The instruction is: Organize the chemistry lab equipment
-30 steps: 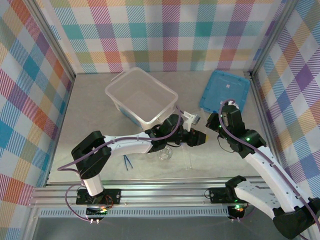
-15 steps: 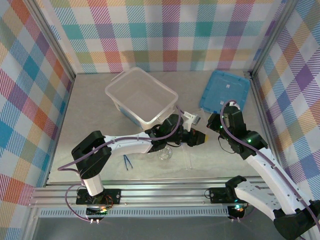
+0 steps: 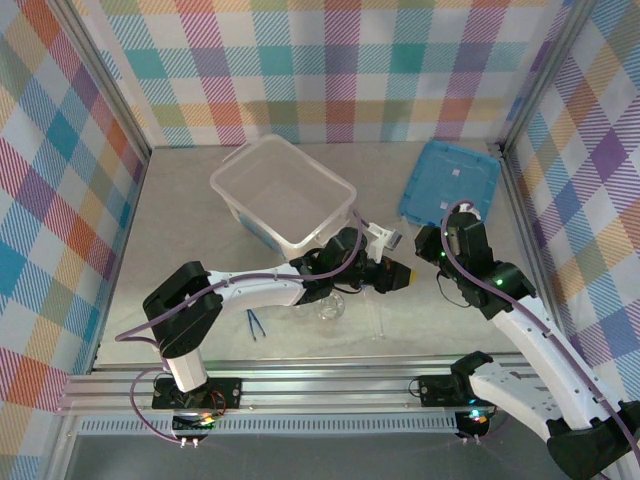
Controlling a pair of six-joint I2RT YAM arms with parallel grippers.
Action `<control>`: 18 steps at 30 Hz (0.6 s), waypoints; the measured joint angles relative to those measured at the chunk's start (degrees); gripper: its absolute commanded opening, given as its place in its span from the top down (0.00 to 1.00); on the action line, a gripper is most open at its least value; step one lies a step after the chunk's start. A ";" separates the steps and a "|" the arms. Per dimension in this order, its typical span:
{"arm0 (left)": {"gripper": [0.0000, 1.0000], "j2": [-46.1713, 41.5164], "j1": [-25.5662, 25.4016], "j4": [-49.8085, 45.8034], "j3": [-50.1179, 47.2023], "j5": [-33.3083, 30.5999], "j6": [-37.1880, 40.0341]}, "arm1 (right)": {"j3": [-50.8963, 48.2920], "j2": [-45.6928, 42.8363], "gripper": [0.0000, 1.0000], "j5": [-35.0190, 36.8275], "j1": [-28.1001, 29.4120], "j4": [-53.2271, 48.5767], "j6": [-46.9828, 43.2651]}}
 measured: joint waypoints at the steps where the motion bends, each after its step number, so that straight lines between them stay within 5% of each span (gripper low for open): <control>1: 0.96 0.00 0.07 -0.09 0.00 -0.07 0.33 | 0.00 0.00 0.60 0.00 0.00 0.07 0.00; 18: 0.97 -0.13 2.43 -10.78 3.74 -1.70 12.17 | 8.87 2.21 0.40 -6.01 -4.31 -5.95 -7.87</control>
